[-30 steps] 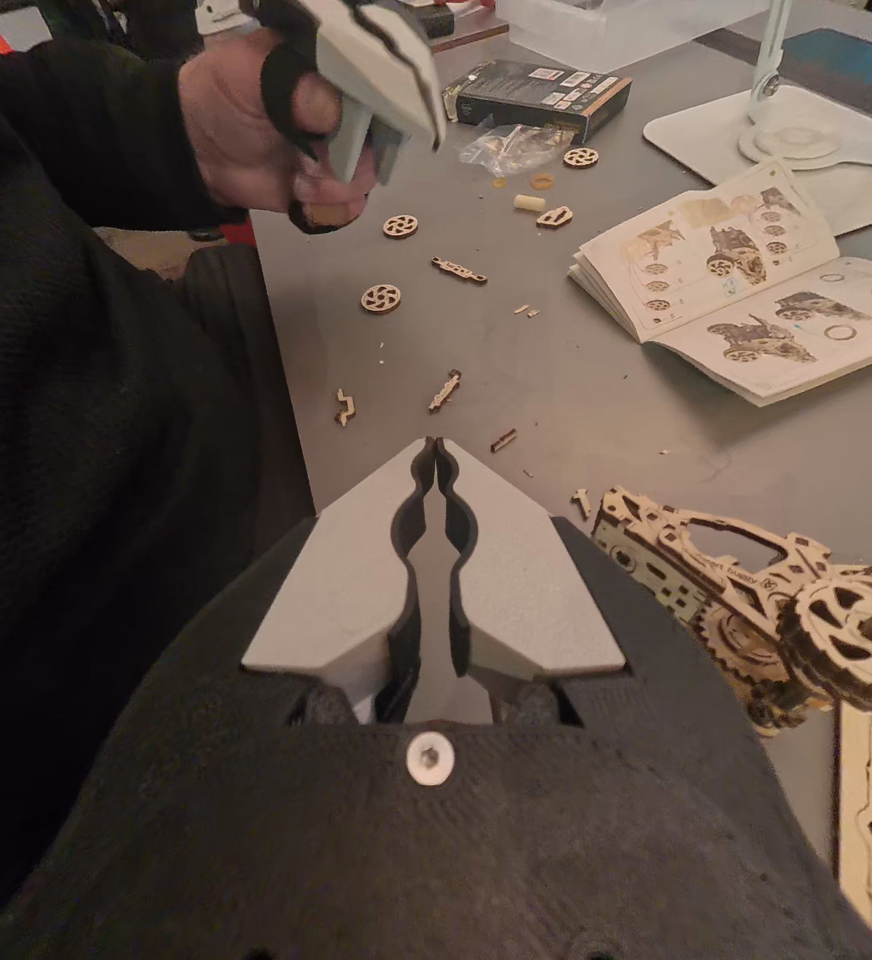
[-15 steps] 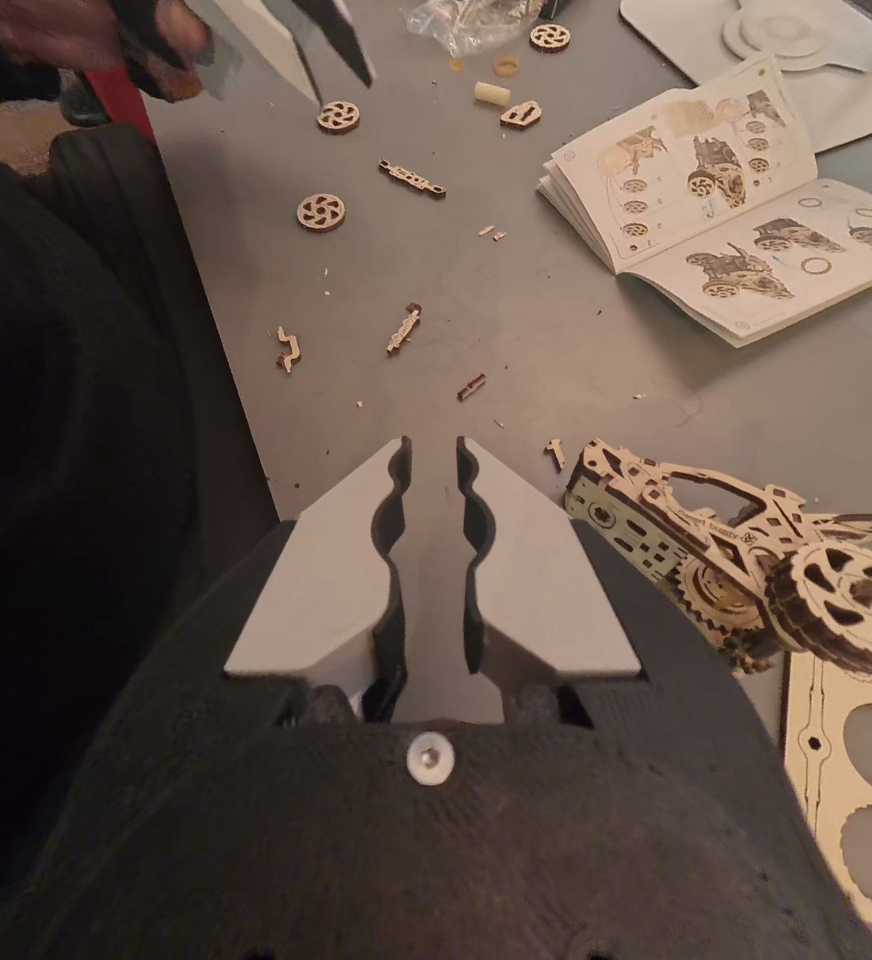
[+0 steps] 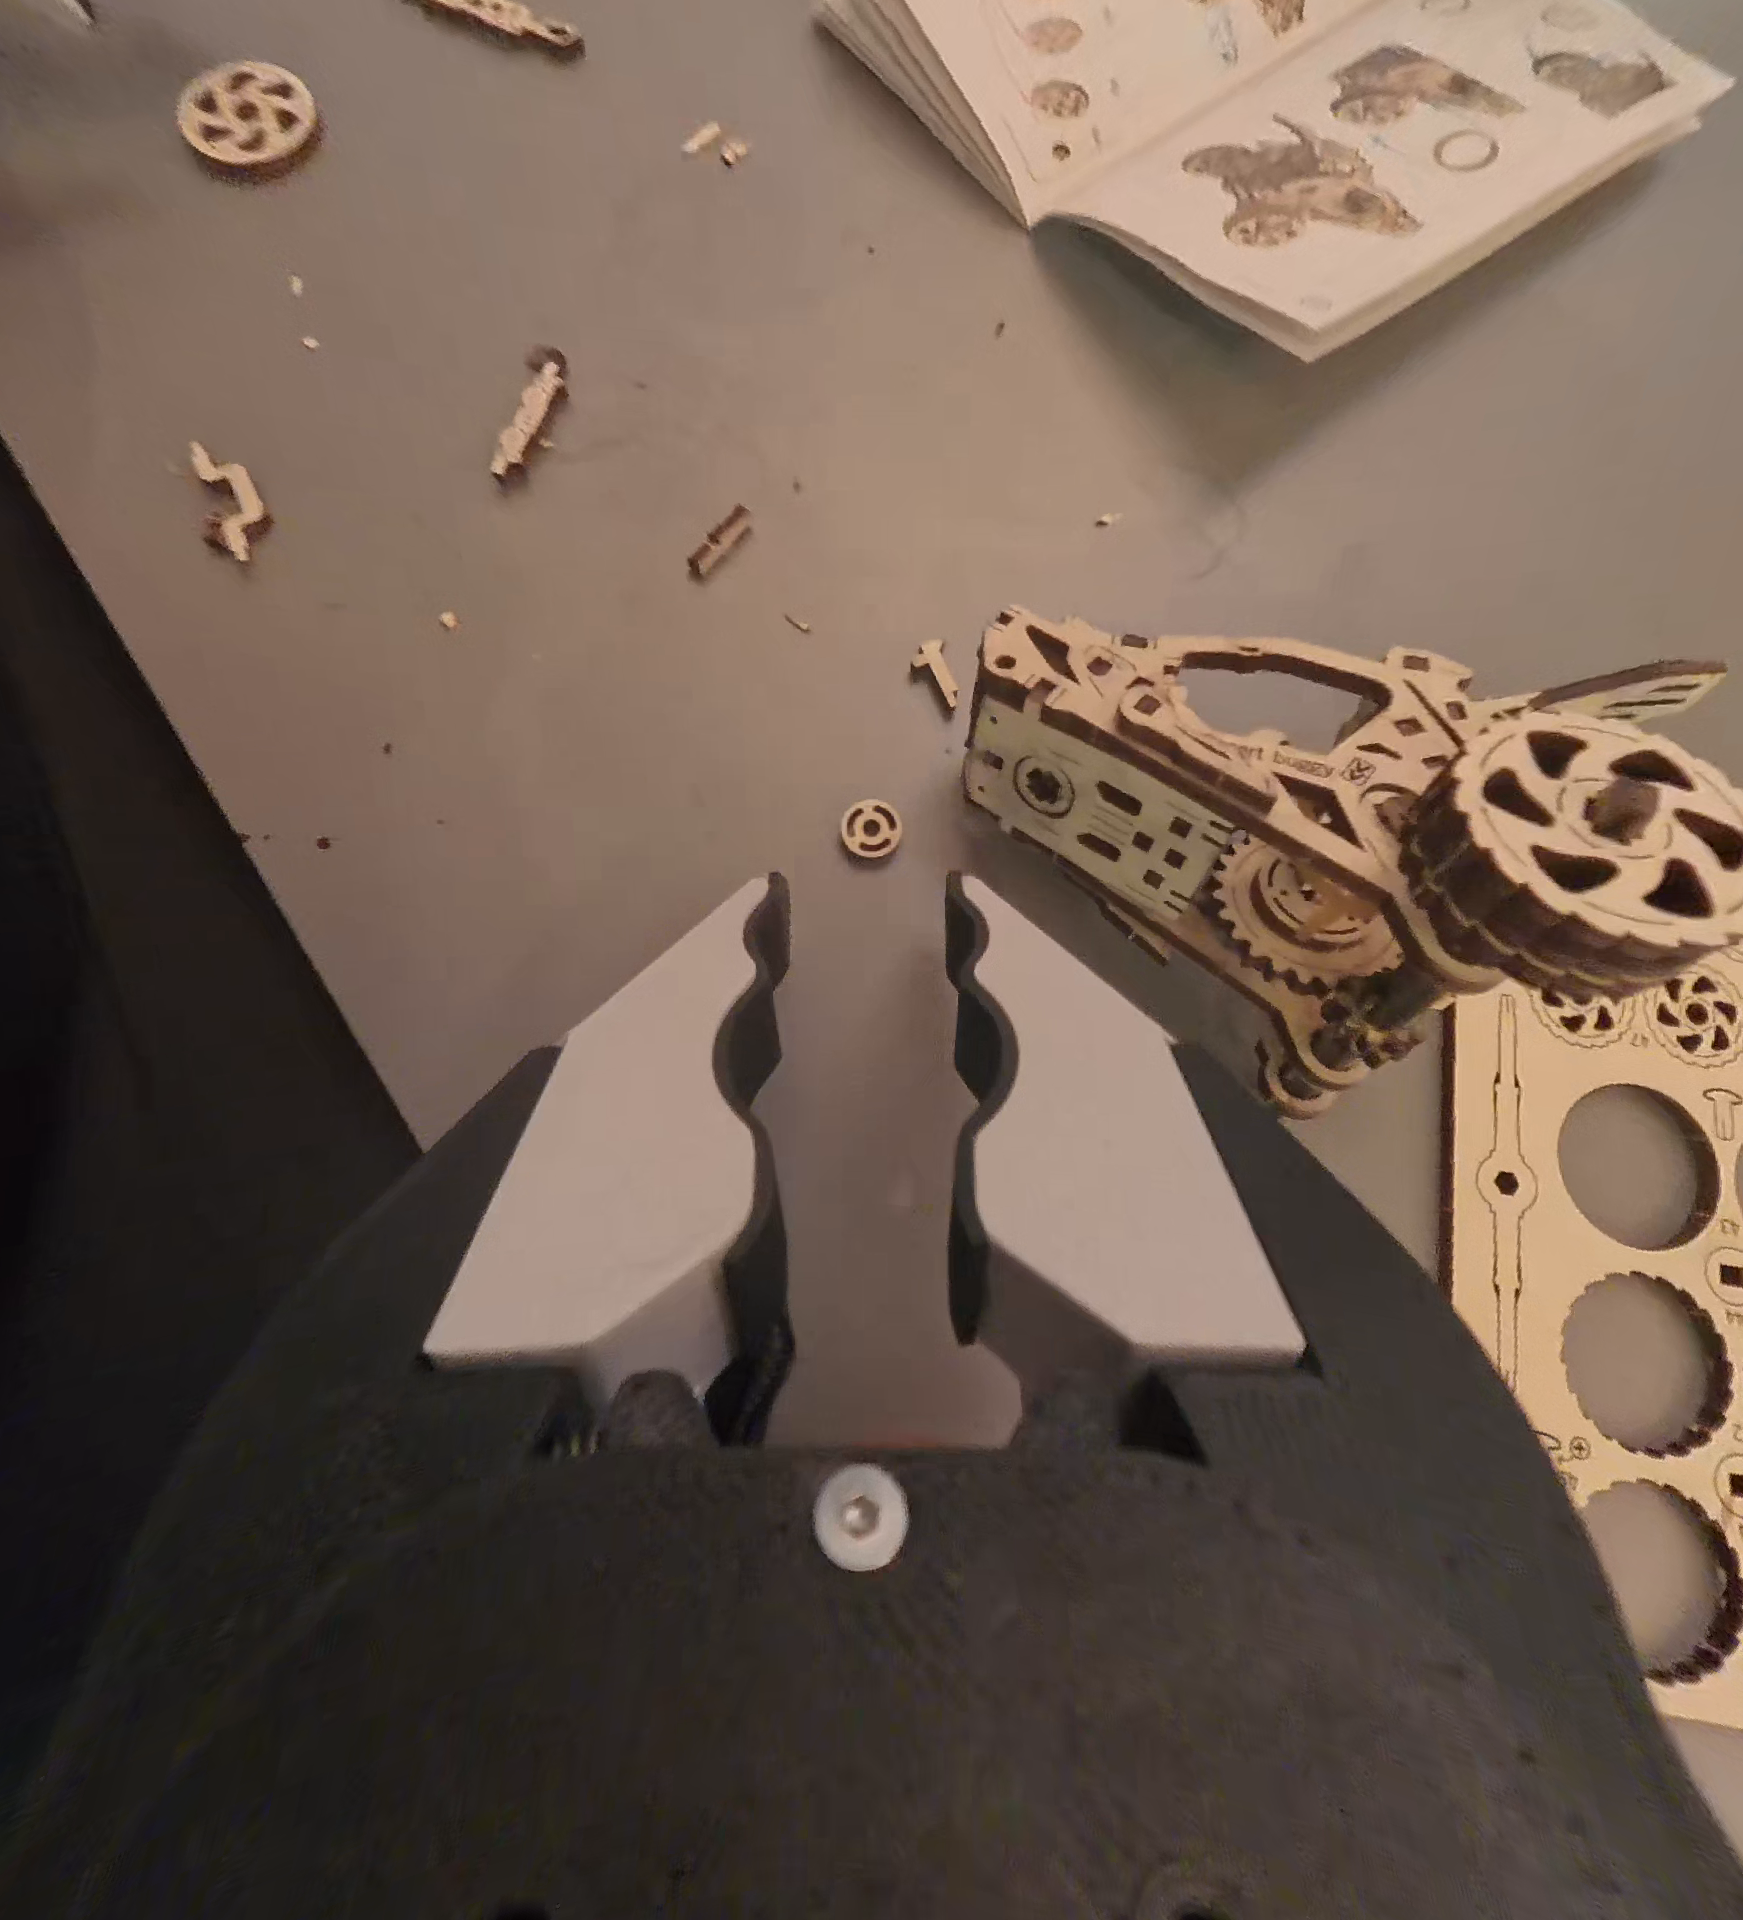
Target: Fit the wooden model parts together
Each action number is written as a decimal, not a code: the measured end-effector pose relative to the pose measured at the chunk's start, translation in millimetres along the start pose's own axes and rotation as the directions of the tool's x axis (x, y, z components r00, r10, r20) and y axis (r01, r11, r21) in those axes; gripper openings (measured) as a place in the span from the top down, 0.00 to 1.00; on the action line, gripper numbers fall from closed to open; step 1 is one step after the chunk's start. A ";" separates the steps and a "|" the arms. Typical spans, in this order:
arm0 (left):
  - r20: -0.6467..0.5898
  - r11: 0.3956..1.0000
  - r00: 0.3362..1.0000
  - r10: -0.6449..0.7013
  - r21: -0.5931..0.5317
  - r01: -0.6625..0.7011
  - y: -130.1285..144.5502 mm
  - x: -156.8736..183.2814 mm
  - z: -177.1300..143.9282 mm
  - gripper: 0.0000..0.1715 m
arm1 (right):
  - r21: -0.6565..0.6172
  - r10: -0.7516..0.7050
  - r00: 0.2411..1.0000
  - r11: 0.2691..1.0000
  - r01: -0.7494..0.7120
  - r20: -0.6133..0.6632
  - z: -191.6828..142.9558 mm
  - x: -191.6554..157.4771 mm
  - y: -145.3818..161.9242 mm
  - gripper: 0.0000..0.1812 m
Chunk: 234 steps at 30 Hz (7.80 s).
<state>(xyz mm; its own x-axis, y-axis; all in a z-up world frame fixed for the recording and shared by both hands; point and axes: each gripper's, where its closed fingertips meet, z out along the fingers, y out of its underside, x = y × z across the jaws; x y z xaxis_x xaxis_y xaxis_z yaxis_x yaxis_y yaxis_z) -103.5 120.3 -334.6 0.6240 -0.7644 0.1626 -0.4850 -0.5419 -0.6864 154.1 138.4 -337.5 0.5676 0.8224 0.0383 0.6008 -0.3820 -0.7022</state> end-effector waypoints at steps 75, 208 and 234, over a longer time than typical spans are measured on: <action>-0.760 0.854 0.643 -0.098 0.268 0.446 -208.3 80.9 22.3 0.70 | 0.294 -0.326 0.928 0.882 0.367 -0.180 -100.6 6.7 -118.4 0.50; -0.665 0.698 0.741 -0.095 0.486 0.526 -202.0 -25.3 -74.0 1.00 | 0.331 0.034 0.789 0.896 -0.296 0.614 24.7 -50.7 -284.6 0.96; -0.376 0.688 0.915 -0.148 0.626 0.368 -207.1 -36.7 -67.3 1.00 | 0.444 0.143 0.904 0.833 -0.329 0.403 40.3 -32.2 -296.4 0.99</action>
<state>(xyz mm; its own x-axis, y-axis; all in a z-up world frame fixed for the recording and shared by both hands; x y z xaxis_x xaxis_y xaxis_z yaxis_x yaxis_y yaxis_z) -67.1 237.0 -150.7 0.4122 -0.7504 0.5167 0.2796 -0.4356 -0.8556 -65.0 242.1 -159.3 0.3719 0.8589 -0.3520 0.0639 -0.4020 -0.9134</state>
